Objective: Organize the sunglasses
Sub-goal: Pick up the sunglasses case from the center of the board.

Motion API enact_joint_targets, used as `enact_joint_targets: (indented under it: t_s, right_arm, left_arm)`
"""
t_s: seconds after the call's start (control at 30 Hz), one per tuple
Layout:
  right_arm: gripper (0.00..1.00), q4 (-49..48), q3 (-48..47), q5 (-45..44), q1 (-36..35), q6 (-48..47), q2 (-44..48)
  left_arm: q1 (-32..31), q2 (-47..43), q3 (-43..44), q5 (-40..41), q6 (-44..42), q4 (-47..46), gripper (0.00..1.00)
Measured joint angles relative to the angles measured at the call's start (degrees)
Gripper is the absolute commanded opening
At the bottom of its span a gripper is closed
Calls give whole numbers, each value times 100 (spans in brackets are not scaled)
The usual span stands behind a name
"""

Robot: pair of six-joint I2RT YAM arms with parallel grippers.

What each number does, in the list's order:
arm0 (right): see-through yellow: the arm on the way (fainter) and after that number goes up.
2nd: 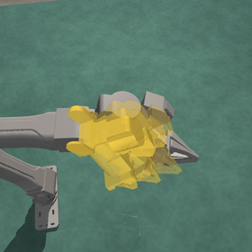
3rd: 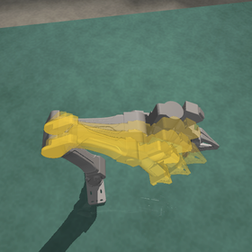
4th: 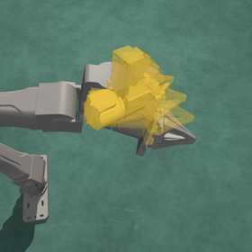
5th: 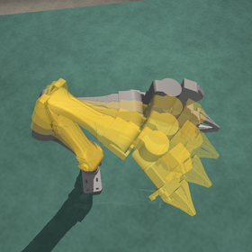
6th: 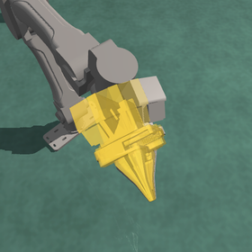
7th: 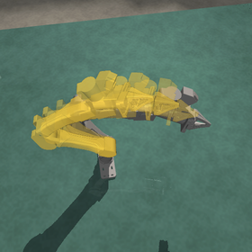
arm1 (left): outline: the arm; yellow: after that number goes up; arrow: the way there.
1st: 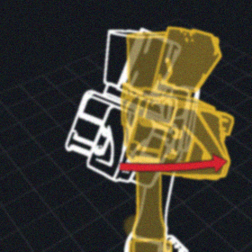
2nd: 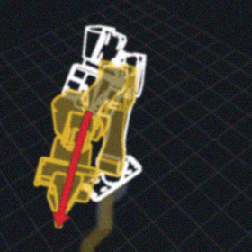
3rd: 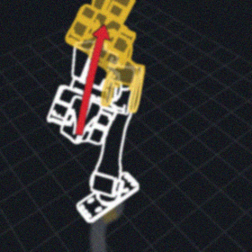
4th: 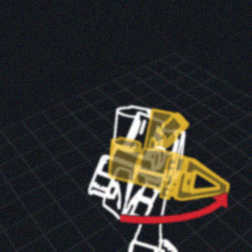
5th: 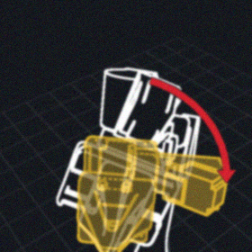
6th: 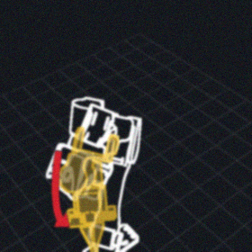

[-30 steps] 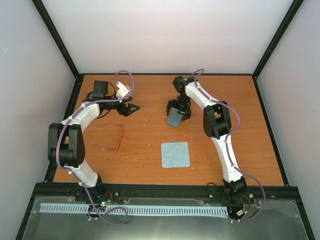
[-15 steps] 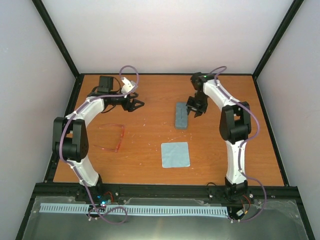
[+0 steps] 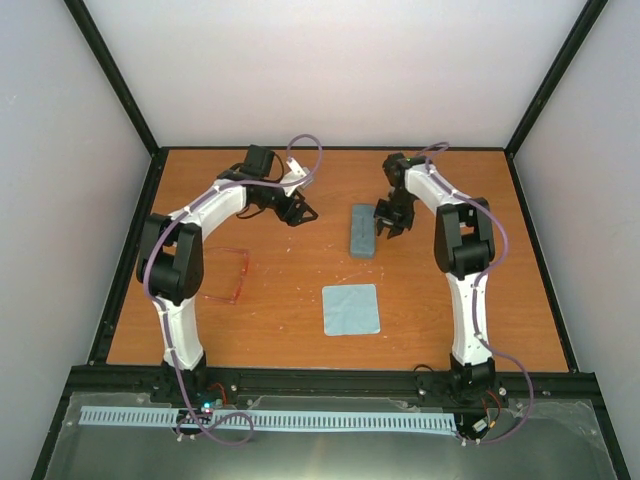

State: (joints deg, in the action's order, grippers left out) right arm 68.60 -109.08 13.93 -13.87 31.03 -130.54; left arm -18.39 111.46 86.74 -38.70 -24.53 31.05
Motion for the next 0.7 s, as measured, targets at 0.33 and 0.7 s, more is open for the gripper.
enact_joint_targets:
  t_s: [0.33, 0.7]
  right_arm:
    - [27, -105, -179, 280, -540, -13, -358]
    - [30, -304, -369, 944, -1080, -13, -468]
  left_arm:
    - [-2, 136, 205, 669, 175, 111, 84]
    - [-264, 81, -267, 885, 197, -59, 91]
